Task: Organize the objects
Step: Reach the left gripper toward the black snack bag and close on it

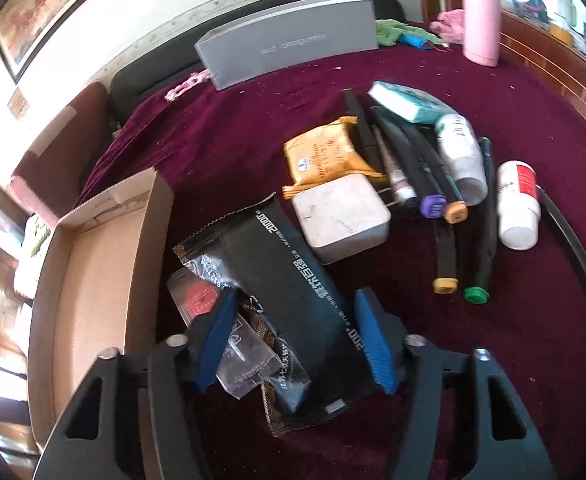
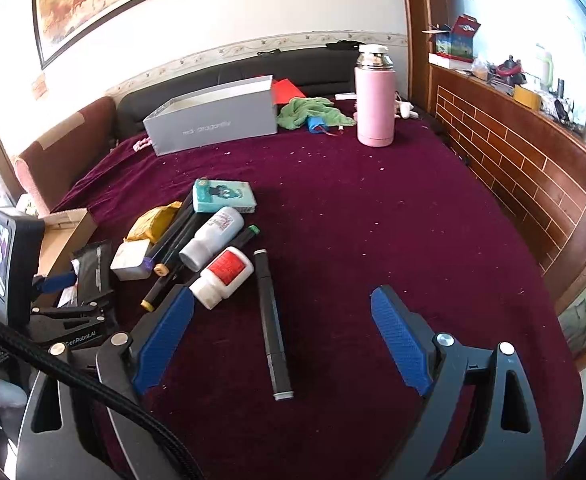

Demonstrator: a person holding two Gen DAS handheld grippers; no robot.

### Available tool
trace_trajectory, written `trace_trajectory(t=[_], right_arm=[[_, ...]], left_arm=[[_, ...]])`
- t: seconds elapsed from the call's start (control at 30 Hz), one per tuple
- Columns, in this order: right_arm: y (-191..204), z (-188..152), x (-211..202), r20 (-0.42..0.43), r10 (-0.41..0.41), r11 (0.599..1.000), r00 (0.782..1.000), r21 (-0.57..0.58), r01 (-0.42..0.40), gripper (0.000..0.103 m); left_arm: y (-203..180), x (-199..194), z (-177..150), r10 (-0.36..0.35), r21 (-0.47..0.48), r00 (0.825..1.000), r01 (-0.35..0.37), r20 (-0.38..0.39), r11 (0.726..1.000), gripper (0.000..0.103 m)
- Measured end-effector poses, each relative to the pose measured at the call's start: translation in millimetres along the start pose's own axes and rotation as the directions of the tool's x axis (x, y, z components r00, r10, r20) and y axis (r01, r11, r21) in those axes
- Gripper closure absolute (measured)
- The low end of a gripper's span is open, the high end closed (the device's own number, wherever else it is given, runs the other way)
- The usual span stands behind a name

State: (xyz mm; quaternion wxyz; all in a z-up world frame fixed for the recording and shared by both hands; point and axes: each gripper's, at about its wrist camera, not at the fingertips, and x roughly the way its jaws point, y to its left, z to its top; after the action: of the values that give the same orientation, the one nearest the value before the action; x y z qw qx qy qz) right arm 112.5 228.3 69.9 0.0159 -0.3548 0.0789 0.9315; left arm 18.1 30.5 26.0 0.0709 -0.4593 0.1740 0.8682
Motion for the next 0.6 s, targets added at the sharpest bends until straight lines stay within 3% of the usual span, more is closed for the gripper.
trace_trajectory(t=[0.07,0.1,0.2,0.27,0.43,0.53,0.6], right_arm=[[-8.1,1.4,1.4,-0.006,-0.008,1.0,1.0,0.016,0.008,0.011],[-12.5,2.4,2.8,-0.014,-0.009,1.0,1.0,0.026,0.009,0.012],[-20.3,2.6,7.0,-0.035,-0.021,0.999,0.999,0.037,0.023,0.013],[-20.5,0.9,8.5,-0.041,-0.018,0.999,0.999,0.03,0.02,0.013],[-12.9,-3.5,16.1,-0.066,-0.006,1.0,0.998,0.009,0.007,0.014],[-8.7,-5.4,18.7,-0.081,0.005,1.0,0.997,-0.001,-0.005,0.014],[-7.7,-6.4,19.4,-0.083,0.008,1.0,0.997,-0.004,-0.008,0.014]], left_arm=[[1.0,-10.5,-1.1,-0.134,0.006,0.991,0.134,0.001,0.991,0.076],[2.0,-20.3,-1.9,-0.195,0.019,0.98,0.195,0.027,0.981,0.085],[12.5,-43.2,-9.8,-0.315,0.041,0.946,0.313,0.07,0.949,0.088],[17.2,-49.6,-14.1,-0.311,0.052,0.947,0.308,0.078,0.95,0.088],[35.1,-38.4,-11.6,-0.218,-0.026,0.975,0.219,0.05,0.975,0.087],[44.4,-30.8,-10.7,-0.276,-0.09,0.961,0.276,0.021,0.957,0.085],[47.5,-32.3,-15.9,-0.223,-0.133,0.975,0.221,0.003,0.966,0.084]])
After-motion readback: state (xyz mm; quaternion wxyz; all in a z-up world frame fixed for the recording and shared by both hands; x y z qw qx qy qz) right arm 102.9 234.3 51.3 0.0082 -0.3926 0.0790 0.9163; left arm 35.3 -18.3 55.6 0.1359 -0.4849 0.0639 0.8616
